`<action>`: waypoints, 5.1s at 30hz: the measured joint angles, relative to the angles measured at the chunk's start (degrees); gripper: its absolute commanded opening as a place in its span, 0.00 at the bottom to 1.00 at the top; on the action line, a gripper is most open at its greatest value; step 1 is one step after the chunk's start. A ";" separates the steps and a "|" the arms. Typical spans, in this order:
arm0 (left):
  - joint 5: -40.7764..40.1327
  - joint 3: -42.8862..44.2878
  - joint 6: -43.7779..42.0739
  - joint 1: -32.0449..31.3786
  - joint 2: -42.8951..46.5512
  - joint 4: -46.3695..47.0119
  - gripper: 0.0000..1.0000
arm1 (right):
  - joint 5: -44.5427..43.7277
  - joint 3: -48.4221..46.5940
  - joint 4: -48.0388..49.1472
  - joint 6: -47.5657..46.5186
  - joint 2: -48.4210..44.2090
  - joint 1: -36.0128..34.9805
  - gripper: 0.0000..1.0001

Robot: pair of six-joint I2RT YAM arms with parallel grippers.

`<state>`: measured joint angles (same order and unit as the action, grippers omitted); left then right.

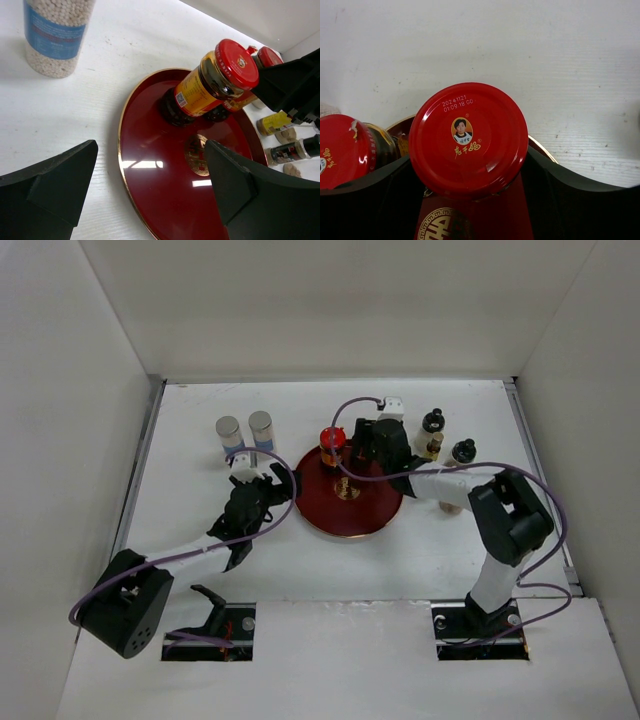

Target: Organize the condiment bottles

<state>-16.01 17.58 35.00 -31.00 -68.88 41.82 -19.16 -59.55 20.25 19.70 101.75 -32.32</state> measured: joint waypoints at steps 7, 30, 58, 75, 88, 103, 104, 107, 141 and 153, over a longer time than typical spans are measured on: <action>-3.78 -0.81 -2.64 0.61 3.28 0.02 0.86 | 0.26 -0.33 2.08 1.09 -0.94 -1.60 0.89; -10.80 33.38 -10.29 7.04 -13.16 -25.97 0.90 | -0.28 38.69 6.54 12.20 -46.53 -4.94 0.80; -16.52 41.38 -19.23 4.81 -22.60 -34.47 0.42 | 1.81 39.85 11.50 12.70 -44.50 -7.19 0.84; -17.38 36.09 -19.52 -12.48 -7.72 -34.42 0.42 | 1.31 40.98 12.35 12.92 -44.52 -7.10 0.84; -16.85 33.79 -17.97 -12.41 -16.57 -33.14 0.51 | 0.92 41.42 12.39 12.92 -44.85 -7.02 0.84; -16.83 30.69 -17.29 -12.09 -14.01 -28.30 0.91 | 0.92 41.42 12.39 12.92 -44.85 -7.02 0.87; -16.81 30.53 -17.33 -11.87 -13.16 -28.26 0.91 | 0.92 41.42 12.39 12.92 -44.85 -7.02 0.87; -16.81 29.92 -17.62 -10.36 -9.73 -28.24 0.92 | 0.92 41.42 12.39 12.92 -44.85 -6.99 0.87; -19.02 35.47 -15.39 13.94 -15.26 -32.83 0.91 | 0.79 41.42 12.79 12.92 -42.84 -6.67 0.90; -18.58 39.98 -15.47 17.59 -24.74 -32.81 0.64 | 0.81 41.42 12.76 12.87 -42.91 -6.67 0.91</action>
<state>-34.59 57.56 19.53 -13.41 -93.62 9.02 -18.35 -18.13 33.01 32.58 58.85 -38.98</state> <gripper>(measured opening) 0.704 0.912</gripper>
